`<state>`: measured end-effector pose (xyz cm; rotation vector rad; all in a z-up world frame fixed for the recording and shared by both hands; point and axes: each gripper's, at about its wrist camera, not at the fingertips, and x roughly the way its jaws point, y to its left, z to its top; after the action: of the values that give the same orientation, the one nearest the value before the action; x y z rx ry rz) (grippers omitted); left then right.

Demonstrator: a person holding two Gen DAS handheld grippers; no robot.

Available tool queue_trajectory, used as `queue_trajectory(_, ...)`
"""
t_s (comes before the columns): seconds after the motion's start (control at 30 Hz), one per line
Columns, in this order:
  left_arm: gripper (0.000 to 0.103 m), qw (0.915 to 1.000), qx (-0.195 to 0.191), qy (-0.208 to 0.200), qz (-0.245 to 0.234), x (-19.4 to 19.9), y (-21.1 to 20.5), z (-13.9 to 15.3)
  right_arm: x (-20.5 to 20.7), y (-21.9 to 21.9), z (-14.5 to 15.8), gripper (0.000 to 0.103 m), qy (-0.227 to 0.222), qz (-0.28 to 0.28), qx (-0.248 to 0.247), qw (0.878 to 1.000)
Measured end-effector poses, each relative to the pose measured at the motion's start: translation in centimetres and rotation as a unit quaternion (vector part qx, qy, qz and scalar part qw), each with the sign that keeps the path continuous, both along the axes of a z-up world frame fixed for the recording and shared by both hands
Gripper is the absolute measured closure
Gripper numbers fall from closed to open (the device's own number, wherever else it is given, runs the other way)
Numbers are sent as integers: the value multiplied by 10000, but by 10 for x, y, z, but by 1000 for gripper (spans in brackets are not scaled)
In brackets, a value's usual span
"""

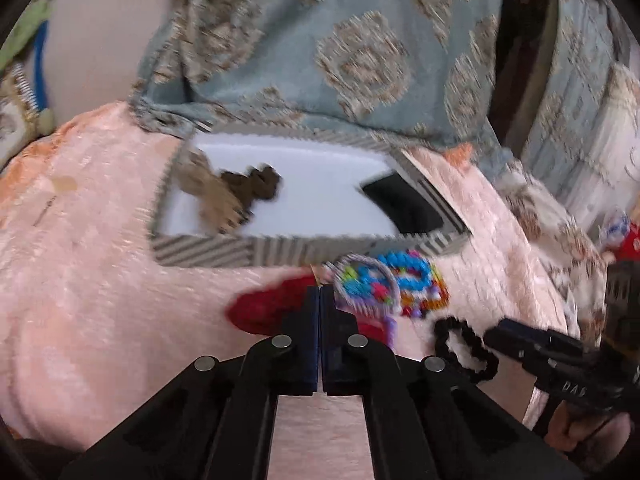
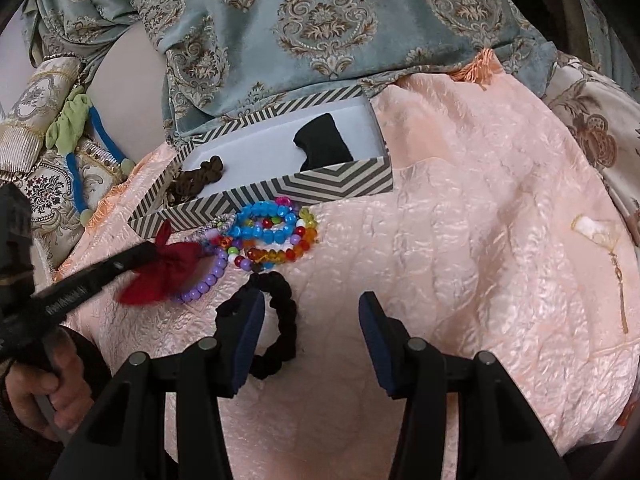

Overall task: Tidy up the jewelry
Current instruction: 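Move left tool to the red bow while right tool reaches the black scrunchie, then close left tool on the red bow while right tool grips the black scrunchie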

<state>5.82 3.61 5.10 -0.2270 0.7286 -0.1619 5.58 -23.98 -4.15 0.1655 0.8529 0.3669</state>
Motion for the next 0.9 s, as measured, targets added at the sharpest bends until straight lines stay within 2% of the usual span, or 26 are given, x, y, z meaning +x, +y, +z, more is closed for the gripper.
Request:
queue_trajectory(0.13,103,9976,-2,-140,671,-5,27,8,-2,2,0,52,-13,100,-18,9999)
queue_trajectory(0.27,103,9937,48,-26,1116,-2,43,4,-3,10,-2,52,-5,282,-94,9996)
queue_trajectory(0.43,103,9932,-356,345,1054,1,51,-8,2,28,-11,52,0,557,-372,9978)
queue_trajectory(0.5,101,9927,-586,373,987,-4,51,-9,5,39,-14,60,-83,665,-733,9951)
queue_trajectory(0.53,97,9927,-695,353,920,-7,50,-10,5,43,-16,71,-144,677,-925,9933)
queue_trajectory(0.6,87,9935,-790,272,773,-13,43,-7,4,45,-16,74,-184,684,-1021,9923)
queue_trajectory(0.7,79,9959,-741,162,491,-21,25,-6,5,42,-16,79,-175,665,-994,9927)
queue_trajectory(0.8,78,9974,-564,386,224,-19,5,-15,3,43,-16,80,-204,688,-1044,9919)
queue_trajectory(0.9,78,9978,-286,575,171,-13,-8,-25,2,43,-17,86,-196,728,-997,9922)
